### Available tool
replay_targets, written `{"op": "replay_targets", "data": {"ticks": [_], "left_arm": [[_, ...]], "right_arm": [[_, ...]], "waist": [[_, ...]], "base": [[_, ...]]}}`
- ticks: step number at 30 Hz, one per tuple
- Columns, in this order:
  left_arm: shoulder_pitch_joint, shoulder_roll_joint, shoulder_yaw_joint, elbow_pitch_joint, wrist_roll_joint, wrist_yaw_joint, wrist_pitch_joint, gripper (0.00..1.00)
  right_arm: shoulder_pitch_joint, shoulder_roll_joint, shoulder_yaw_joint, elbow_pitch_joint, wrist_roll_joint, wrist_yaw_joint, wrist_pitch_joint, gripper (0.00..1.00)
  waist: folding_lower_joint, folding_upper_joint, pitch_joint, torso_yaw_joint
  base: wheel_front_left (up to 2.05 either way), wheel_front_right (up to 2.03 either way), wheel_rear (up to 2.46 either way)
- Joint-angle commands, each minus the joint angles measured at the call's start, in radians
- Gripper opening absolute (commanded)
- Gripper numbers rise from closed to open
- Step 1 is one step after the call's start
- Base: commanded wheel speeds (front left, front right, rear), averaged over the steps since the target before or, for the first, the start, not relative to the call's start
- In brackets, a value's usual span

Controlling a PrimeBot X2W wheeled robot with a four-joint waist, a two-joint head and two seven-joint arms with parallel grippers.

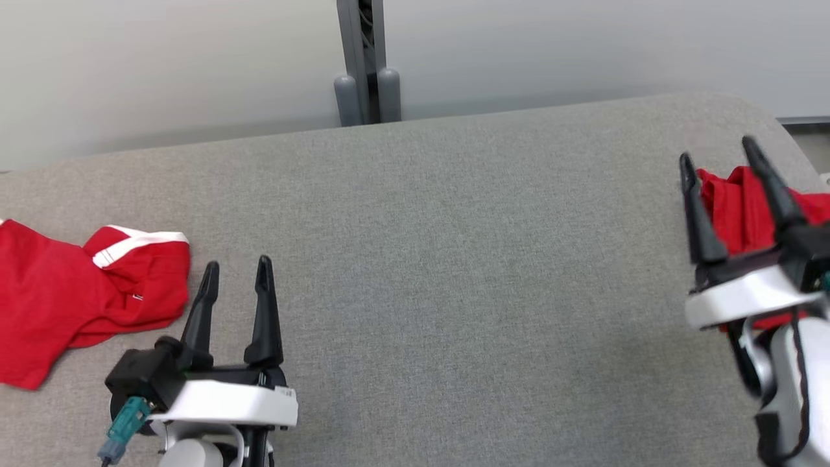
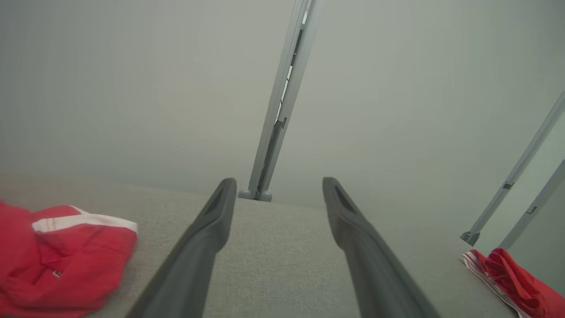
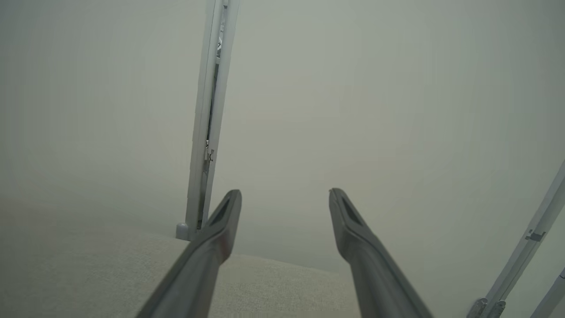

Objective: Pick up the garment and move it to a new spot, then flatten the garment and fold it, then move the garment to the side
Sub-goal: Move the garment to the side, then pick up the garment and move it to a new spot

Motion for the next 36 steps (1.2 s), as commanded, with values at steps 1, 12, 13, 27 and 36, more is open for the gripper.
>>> {"op": "replay_targets", "data": {"ticks": [1,12,13,27,36], "left_arm": [[0.023,0.003,0.004,0.01,0.021,0.002,0.001,1.0],[0.092,0.003,-0.006,0.051,0.087,0.019,0.001,1.0],[0.098,0.003,-0.01,0.055,0.089,0.02,0.001,1.0],[0.111,0.003,-0.028,0.101,0.103,0.046,0.001,1.0],[0.108,0.003,-0.032,0.104,0.093,0.044,0.001,1.0]], "right_arm": [[0.056,0.026,-0.005,-0.03,0.009,0.0,-0.001,1.0],[0.233,0.124,-0.061,-0.088,-0.031,0.0,-0.001,1.0],[0.244,0.129,-0.063,-0.088,-0.031,0.0,-0.001,1.0],[0.299,0.145,-0.056,-0.058,0.015,0.0,-0.001,1.0],[0.297,0.145,-0.045,-0.039,0.023,0.0,-0.001,1.0]], "waist": [[0.0,0.0,-0.022,0.008],[0.0,0.0,-0.052,0.029],[0.0,0.0,-0.055,0.03],[0.0,0.0,-0.076,0.036],[0.0,0.0,-0.083,0.035]], "base": [[0.0,0.0,0.0],[0.0,0.0,0.0],[0.0,0.0,0.0],[0.0,0.0,0.0],[0.0,0.0,0.0]]}}
